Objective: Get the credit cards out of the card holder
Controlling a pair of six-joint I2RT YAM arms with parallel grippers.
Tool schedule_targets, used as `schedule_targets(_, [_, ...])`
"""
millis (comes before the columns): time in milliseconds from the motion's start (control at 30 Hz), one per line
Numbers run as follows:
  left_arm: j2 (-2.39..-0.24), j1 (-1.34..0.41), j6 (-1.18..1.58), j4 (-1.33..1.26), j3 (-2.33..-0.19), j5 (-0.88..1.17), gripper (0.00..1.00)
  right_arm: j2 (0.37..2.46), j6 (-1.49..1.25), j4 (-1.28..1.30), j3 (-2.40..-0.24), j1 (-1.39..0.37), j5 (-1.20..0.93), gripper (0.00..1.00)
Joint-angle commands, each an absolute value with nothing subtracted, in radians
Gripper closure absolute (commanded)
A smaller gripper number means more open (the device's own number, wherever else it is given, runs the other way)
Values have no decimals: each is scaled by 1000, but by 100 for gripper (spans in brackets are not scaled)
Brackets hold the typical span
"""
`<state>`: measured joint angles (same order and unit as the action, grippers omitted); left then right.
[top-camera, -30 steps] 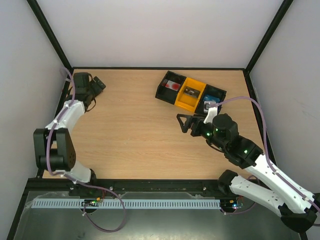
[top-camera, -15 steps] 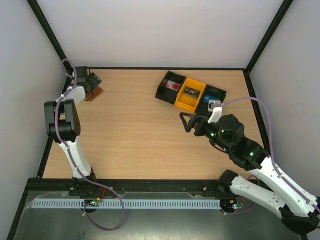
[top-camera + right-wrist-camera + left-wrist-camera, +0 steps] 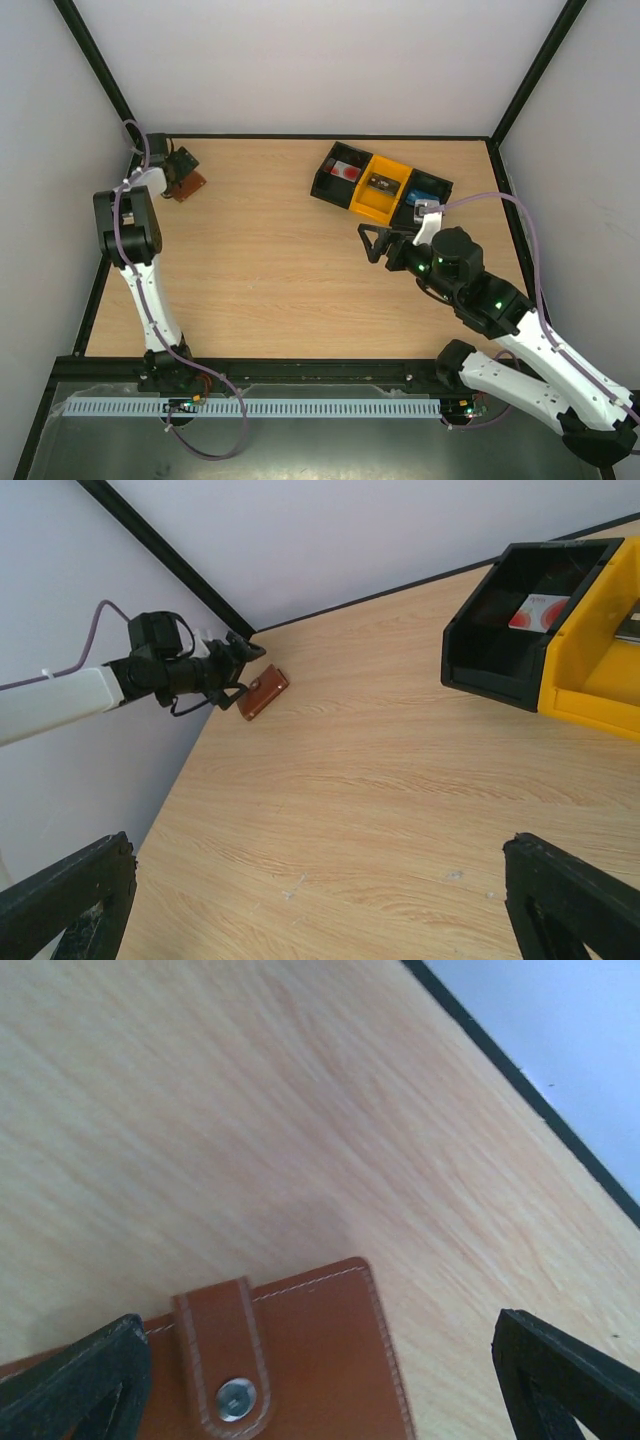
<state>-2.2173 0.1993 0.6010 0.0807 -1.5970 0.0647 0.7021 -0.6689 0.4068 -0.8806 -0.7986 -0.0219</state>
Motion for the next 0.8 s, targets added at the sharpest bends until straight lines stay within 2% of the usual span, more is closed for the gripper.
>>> schedule_targets(0, [-2279,191,574,116,-1665,134,6,726,-657,392,-874,-794,-19,2])
schedule_targets(400, [-2353,113,537,256,-1750,111,7,695,-677,396,-844,-794,-1,2])
schedule_targets(600, [-2303,94,576,309,-1678,114,7,666,-686,406,-832,-794,13,2])
schedule_targets(767, [-2242,69,604,256,-1556,133,7,644,-694,421,-831,-794,28,2])
